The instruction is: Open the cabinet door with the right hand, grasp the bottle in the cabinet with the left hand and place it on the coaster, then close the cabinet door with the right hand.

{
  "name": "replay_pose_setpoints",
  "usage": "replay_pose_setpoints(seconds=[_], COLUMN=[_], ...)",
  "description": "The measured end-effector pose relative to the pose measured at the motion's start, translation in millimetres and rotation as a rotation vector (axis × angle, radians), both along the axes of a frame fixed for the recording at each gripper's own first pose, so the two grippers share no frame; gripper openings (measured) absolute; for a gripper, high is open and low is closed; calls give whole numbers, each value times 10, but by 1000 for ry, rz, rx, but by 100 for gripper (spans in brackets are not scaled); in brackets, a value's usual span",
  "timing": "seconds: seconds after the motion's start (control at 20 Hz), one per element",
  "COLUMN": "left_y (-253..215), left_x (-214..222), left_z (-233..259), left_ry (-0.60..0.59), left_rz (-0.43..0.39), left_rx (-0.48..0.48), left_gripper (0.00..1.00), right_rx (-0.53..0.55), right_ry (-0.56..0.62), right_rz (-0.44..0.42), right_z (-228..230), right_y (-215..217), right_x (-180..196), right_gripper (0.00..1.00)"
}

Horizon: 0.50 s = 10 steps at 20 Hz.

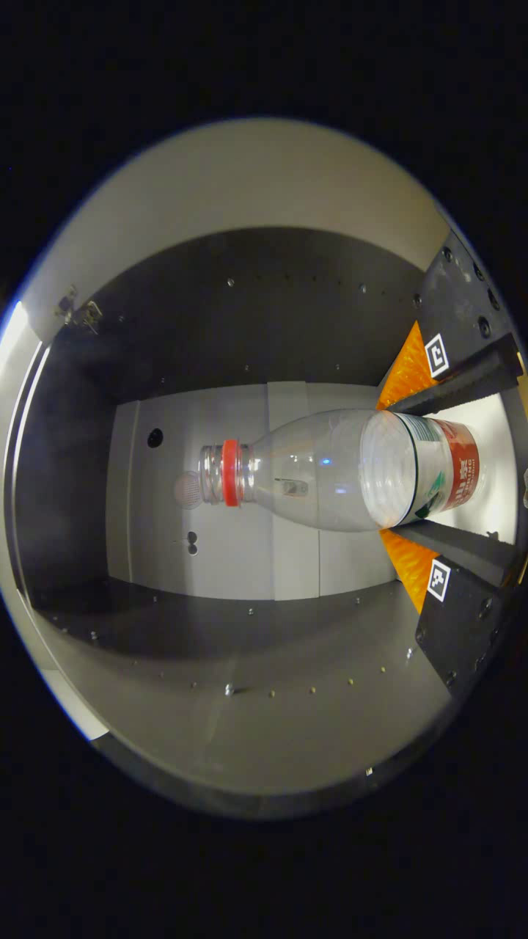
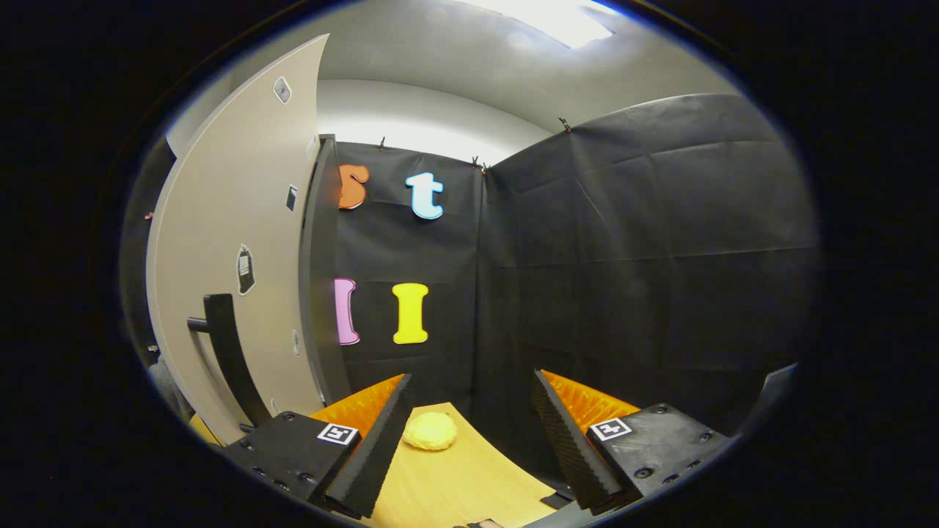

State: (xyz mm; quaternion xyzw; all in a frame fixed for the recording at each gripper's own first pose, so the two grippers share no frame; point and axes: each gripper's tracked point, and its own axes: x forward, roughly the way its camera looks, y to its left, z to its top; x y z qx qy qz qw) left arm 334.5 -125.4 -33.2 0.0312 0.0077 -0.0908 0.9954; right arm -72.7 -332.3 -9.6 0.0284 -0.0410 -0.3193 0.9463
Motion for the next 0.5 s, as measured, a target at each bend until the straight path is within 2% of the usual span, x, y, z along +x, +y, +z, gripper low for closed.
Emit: replay_pose_setpoints(seconds=[0.05, 0.1, 0.25, 0.4, 0.5], left_y=[38, 71, 199, 326, 467], left_x=[-125, -287, -738, -1150, -1378], left_z=[15, 16, 58, 114, 176], left_ry=[-2, -3, -23, -33, -46], left_rz=[-3, -3, -4, -28, -37], left_rx=[-4, -2, 15, 27, 25], left_gripper=[75, 76, 75, 75, 75], right_rx=[0, -1, -7, -36, -79], right_ry=[3, 4, 2, -2, -4], right_rz=[19, 35, 73, 79, 54], right_z=[-12, -17, -50, 1, 69], right_y=[6, 18, 72, 246, 377], right_x=[1, 6, 29, -45, -133], right_gripper=[94, 99, 99, 99, 99])
